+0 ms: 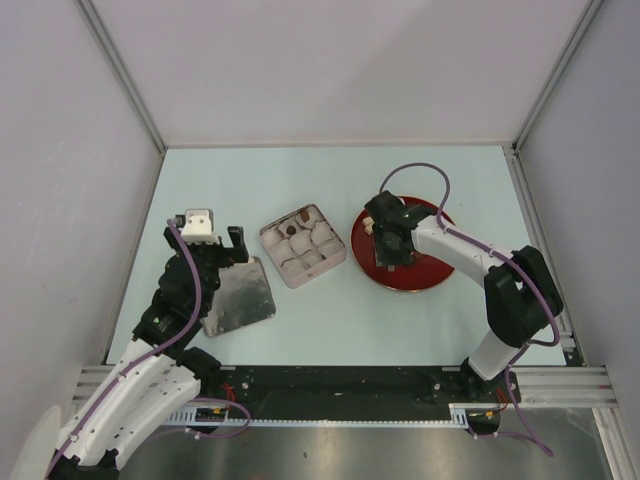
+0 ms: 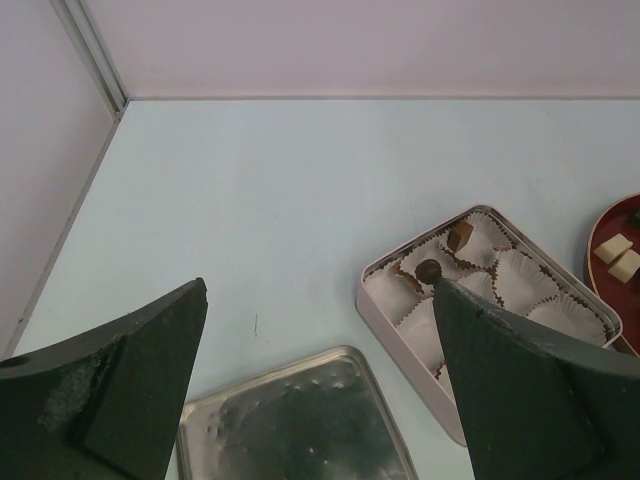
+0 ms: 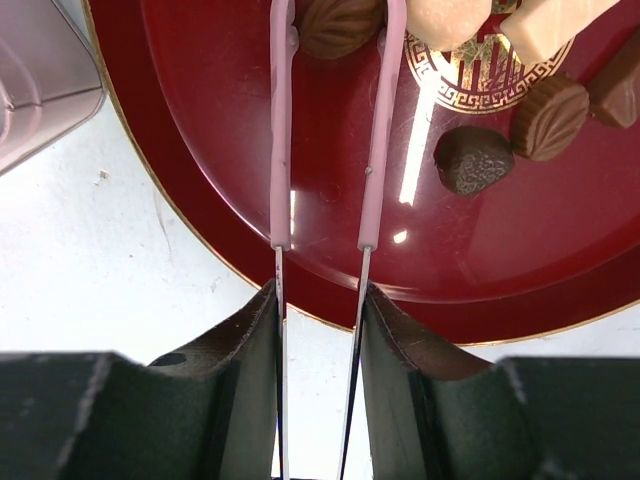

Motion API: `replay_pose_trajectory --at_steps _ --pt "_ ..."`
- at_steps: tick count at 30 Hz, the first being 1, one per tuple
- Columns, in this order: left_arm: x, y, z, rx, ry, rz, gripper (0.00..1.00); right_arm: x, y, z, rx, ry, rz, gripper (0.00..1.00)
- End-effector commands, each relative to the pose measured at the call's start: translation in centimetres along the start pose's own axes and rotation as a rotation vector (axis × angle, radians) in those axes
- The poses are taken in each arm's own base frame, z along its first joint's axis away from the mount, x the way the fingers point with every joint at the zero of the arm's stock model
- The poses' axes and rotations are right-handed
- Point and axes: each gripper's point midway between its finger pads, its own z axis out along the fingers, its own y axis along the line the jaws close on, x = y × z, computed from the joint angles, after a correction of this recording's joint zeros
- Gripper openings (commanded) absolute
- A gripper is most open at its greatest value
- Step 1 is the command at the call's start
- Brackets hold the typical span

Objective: Pack the chocolate

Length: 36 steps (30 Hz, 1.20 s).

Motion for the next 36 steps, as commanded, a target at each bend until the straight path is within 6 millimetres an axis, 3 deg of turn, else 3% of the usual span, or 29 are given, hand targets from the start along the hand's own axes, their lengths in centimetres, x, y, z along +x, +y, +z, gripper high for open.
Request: replay_pose_trajectory --at_steps 1,6,8,10,19,25,36 --pt "-0.7 0.1 0.1 -0.005 -0.032 -0.015 1.0 -0.1 -0.6 -0.6 0.032 -0.014 0.0 0.34" --pt "-0.7 0.1 0.1 -0.003 -0.033 -0.016 1.0 -0.2 -1.3 -0.8 0.046 -0.015 -0.012 0.29" --pt "-0.7 0.1 0.1 -0.003 -0.032 -0.017 1.0 -0.2 -1.3 -0.8 0.045 -0.015 -0.017 0.22" --pt "-0.7 0.1 0.1 -0.003 -0.03 -0.014 1.0 -0.3 -1.2 -0.9 0.035 -0.02 -0.03 0.15" --pt "-0.6 0.1 0.1 -0.003 -0.026 -0.014 1.0 -0.8 -0.7 -1.7 0.016 -0.06 -0.093 0.02" --pt "-0.5 0.1 0.2 -0.005 -0.024 -0.012 1.0 -1.2 0.0 -2.4 -0.003 -0.1 -0.137 0.0" --pt "-0.4 0.0 0.3 -0.005 -0.02 -0.008 1.0 -3.9 2.4 -5.7 -0.109 -0.265 -0.21 0.0"
